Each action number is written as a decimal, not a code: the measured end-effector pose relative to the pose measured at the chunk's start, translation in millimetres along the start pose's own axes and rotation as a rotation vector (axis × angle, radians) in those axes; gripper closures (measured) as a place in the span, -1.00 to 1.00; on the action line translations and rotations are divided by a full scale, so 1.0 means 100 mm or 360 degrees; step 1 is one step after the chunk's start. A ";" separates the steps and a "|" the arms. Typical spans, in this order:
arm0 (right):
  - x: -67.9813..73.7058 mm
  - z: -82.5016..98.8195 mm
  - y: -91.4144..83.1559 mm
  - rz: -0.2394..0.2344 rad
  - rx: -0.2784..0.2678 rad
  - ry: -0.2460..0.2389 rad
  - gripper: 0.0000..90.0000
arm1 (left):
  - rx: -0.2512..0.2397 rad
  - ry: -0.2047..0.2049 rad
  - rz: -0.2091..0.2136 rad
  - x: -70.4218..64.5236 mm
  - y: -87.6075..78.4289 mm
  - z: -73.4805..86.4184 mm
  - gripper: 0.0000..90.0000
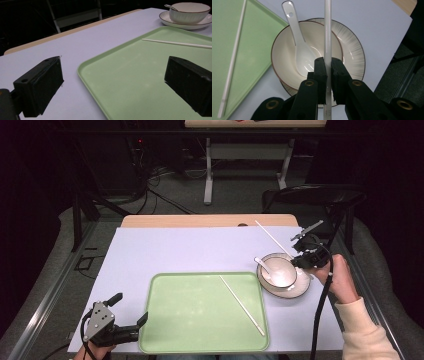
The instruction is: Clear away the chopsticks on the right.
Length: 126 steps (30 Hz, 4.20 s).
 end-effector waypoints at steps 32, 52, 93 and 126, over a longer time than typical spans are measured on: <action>0.97 0.06 0.22 -0.0122 -0.0010 -0.0187 0.86 | -0.0016 0.0029 0.0029 -0.02 0.03 -0.02 -0.96; 1.25 0.33 0.75 -0.0234 0.0194 -0.0076 0.86 | -0.0017 0.0039 0.0031 -0.02 0.02 -0.02 -0.96; 1.41 0.48 1.13 -0.0303 0.0243 0.0126 0.36 | -0.0030 0.0044 0.0029 -0.02 0.02 -0.02 -0.96; 1.08 0.89 0.27 -0.0129 -0.0468 -0.0249 -1.00 | -0.0007 0.0037 0.0021 -0.02 0.02 -0.01 -0.96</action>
Point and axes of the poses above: each handheld gripper's, and its own axes: y roughly forward along the jaws, z roughly out of its underside, x roughly to its left, the point moved 5 cm from there along y, roughly forward along the jaws, and after that the axes turned 8 degrees about -z, right-handed, at the moved point
